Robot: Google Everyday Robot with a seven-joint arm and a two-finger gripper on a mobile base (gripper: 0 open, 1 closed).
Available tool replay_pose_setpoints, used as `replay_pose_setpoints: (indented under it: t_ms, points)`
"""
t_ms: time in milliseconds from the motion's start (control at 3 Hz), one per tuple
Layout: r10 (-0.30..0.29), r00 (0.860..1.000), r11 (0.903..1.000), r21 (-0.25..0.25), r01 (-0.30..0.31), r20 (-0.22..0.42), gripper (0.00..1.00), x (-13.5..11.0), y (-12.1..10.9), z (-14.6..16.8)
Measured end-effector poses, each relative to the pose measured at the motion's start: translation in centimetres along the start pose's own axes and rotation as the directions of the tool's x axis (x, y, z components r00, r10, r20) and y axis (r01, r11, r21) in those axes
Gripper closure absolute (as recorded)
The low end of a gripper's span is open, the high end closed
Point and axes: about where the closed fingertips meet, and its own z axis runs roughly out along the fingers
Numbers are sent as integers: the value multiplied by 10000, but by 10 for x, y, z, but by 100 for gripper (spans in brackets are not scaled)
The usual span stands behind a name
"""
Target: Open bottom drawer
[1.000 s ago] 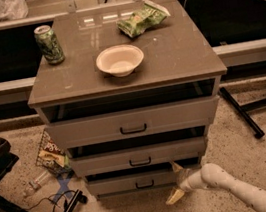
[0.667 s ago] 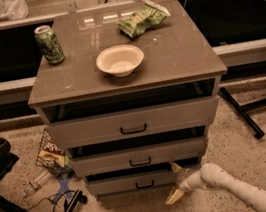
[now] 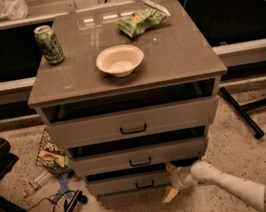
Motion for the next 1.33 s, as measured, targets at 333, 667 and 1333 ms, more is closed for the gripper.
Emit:
replay_pose_setpoints:
  t_ms: [333,667,1333]
  points:
    - [-332,9988,9993,-192,325,-366,0,0,-4,17]
    - [-544,9964,9980,-367,521,-653,18,4,-4,29]
    - [-546,9965,9977,-439,519,-625,64,2,0,33]
